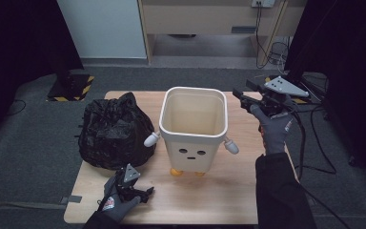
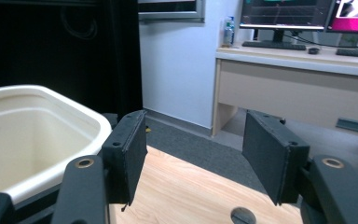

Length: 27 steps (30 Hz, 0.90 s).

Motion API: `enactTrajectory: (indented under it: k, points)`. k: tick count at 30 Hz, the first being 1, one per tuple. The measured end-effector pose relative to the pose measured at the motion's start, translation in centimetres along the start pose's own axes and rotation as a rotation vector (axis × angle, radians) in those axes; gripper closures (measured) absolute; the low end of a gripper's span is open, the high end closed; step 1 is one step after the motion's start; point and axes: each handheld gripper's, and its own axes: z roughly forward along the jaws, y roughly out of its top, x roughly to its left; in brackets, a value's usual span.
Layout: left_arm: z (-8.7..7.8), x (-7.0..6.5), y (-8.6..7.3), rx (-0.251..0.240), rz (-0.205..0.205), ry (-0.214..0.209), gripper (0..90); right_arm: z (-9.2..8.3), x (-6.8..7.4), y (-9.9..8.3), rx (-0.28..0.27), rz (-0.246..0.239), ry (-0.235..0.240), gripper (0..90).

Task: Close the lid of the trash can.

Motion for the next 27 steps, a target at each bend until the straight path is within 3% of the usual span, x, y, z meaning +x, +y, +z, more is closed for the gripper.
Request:
enactTrajectory:
  k: [5,19,27]
  points:
    - [0.0,0.0,0.0,0.000,0.000,0.000,0.0,-1.1,-0.5,-1.4,0.004,0.011,-0.052,39.9]
    - [0.0,0.0,0.0,0.001,0.001,0.000,0.0,-3.5,-0.8,-5.6,0.037,0.041,-0.061,37.8]
    - [0.0,0.0,0.0,0.001,0.001,0.000,0.0,-4.2,-0.9,-8.5,0.089,0.041,-0.074,37.1]
